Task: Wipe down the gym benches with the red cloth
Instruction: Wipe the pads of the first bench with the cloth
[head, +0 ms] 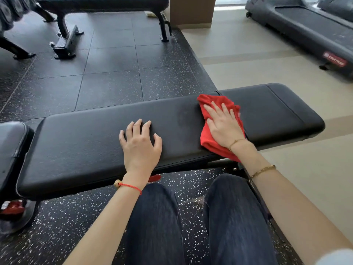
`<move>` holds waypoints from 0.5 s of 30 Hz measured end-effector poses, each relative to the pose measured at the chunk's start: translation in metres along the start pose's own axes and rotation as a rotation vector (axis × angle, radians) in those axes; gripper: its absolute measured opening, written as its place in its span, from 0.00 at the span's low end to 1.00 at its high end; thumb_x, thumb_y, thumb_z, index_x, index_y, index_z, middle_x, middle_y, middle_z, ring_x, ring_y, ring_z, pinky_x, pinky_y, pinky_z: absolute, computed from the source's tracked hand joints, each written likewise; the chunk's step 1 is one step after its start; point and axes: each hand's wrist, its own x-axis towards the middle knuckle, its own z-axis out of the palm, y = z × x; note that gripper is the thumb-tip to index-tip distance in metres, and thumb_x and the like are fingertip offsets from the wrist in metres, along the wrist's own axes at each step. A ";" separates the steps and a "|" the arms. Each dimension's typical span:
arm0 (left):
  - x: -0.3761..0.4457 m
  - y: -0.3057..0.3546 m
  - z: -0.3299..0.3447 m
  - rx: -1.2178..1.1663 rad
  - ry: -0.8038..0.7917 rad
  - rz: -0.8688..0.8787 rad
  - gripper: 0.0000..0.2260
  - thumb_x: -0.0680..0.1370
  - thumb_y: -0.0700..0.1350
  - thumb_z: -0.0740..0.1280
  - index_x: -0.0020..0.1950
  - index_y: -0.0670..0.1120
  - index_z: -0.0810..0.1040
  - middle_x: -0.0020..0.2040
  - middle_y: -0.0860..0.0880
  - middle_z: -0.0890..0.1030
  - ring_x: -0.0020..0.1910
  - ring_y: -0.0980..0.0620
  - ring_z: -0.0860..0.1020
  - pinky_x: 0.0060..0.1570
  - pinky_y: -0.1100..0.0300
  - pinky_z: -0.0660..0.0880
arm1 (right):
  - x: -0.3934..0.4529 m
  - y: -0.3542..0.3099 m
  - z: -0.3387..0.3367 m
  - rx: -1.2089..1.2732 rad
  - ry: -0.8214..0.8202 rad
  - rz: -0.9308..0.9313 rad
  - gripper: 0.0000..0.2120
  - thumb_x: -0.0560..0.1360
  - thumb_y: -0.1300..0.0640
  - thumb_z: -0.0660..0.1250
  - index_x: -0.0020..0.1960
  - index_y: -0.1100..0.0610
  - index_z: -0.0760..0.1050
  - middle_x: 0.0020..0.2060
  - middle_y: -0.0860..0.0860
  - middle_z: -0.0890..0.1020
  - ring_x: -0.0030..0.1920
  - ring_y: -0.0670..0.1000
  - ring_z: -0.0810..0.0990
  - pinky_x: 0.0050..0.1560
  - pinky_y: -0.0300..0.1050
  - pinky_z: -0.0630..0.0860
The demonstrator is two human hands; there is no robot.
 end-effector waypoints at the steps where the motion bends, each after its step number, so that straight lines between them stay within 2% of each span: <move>1: 0.000 0.002 0.000 -0.001 -0.009 -0.007 0.20 0.78 0.50 0.62 0.69 0.47 0.73 0.72 0.44 0.72 0.74 0.43 0.65 0.74 0.40 0.55 | 0.010 0.000 -0.001 0.007 -0.012 0.016 0.24 0.82 0.53 0.51 0.78 0.48 0.53 0.78 0.49 0.52 0.78 0.58 0.48 0.76 0.55 0.42; 5: 0.002 0.008 -0.003 0.001 -0.045 -0.042 0.20 0.79 0.47 0.61 0.70 0.46 0.72 0.73 0.44 0.70 0.75 0.43 0.63 0.75 0.41 0.54 | 0.032 -0.012 0.001 0.019 -0.035 -0.054 0.24 0.83 0.55 0.49 0.78 0.52 0.52 0.79 0.53 0.51 0.78 0.58 0.47 0.76 0.53 0.40; 11: 0.003 0.055 0.000 -0.134 -0.061 0.029 0.18 0.80 0.47 0.61 0.70 0.46 0.73 0.71 0.47 0.72 0.74 0.46 0.64 0.75 0.43 0.54 | 0.000 0.000 -0.001 0.037 -0.048 -0.241 0.25 0.82 0.56 0.51 0.78 0.52 0.53 0.78 0.53 0.52 0.78 0.55 0.48 0.77 0.50 0.42; 15: 0.006 0.091 0.015 -0.153 -0.084 0.099 0.19 0.81 0.48 0.59 0.72 0.48 0.70 0.72 0.49 0.71 0.75 0.49 0.63 0.76 0.44 0.53 | -0.028 0.038 -0.008 -0.041 0.022 -0.199 0.25 0.82 0.55 0.51 0.78 0.51 0.53 0.78 0.52 0.55 0.78 0.55 0.50 0.77 0.52 0.44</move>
